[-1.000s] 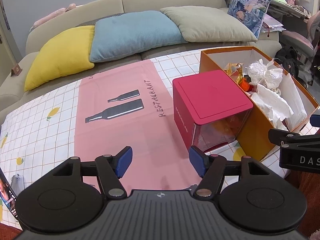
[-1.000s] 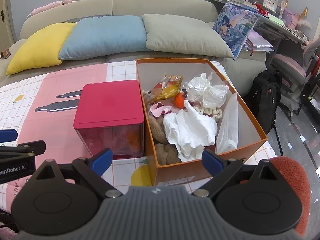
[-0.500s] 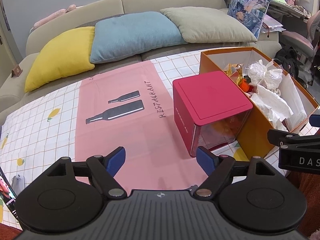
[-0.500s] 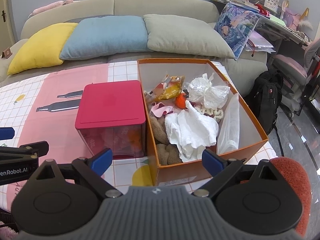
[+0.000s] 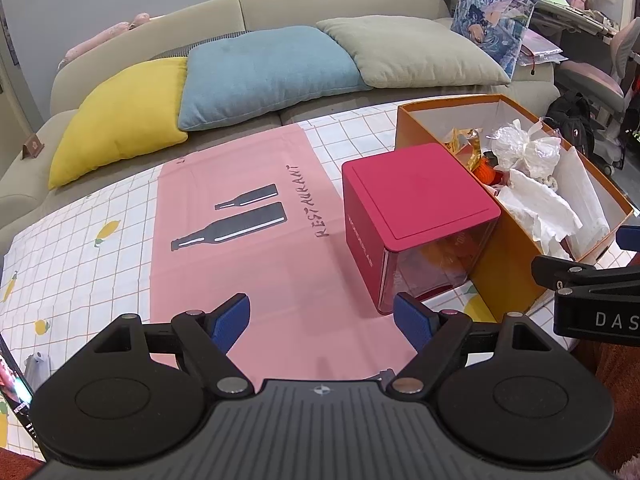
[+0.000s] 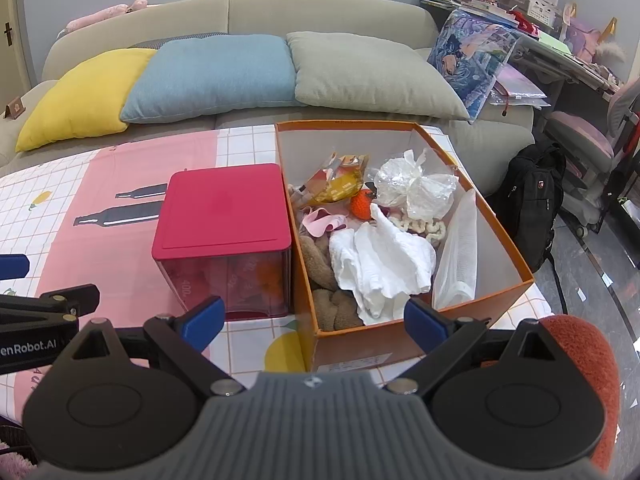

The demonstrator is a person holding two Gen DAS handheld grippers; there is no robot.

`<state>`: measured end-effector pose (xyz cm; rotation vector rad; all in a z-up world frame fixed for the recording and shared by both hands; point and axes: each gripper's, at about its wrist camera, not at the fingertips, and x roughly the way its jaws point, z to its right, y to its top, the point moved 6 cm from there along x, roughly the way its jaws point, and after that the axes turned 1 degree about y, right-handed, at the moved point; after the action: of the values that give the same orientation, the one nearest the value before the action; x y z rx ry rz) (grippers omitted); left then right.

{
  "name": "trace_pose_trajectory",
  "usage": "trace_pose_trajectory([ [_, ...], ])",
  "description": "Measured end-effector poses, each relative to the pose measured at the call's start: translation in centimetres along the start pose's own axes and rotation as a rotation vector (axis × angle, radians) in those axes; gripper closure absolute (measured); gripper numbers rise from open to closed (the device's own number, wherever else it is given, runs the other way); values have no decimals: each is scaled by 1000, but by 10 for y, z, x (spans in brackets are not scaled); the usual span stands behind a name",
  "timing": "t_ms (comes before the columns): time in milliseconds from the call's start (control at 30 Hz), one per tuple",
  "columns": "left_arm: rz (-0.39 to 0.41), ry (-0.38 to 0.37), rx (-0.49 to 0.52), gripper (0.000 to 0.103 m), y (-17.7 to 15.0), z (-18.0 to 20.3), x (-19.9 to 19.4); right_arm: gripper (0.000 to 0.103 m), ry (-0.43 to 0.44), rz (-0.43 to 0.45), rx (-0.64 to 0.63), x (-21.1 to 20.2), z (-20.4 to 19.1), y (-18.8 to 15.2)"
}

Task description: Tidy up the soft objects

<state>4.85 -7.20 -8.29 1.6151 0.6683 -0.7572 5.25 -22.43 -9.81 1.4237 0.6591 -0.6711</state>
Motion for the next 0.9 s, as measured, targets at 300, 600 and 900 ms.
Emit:
trace_pose_trajectory([
  [300, 1, 0, 1, 8, 0, -1, 0, 8, 1, 0, 0, -1, 0, 0],
  [600, 2, -2, -1, 8, 0, -1, -1, 8, 1, 0, 0, -1, 0, 0],
  [900, 2, -3, -7, 8, -1, -2, -2, 8, 4, -2, -6, -2, -2, -1],
])
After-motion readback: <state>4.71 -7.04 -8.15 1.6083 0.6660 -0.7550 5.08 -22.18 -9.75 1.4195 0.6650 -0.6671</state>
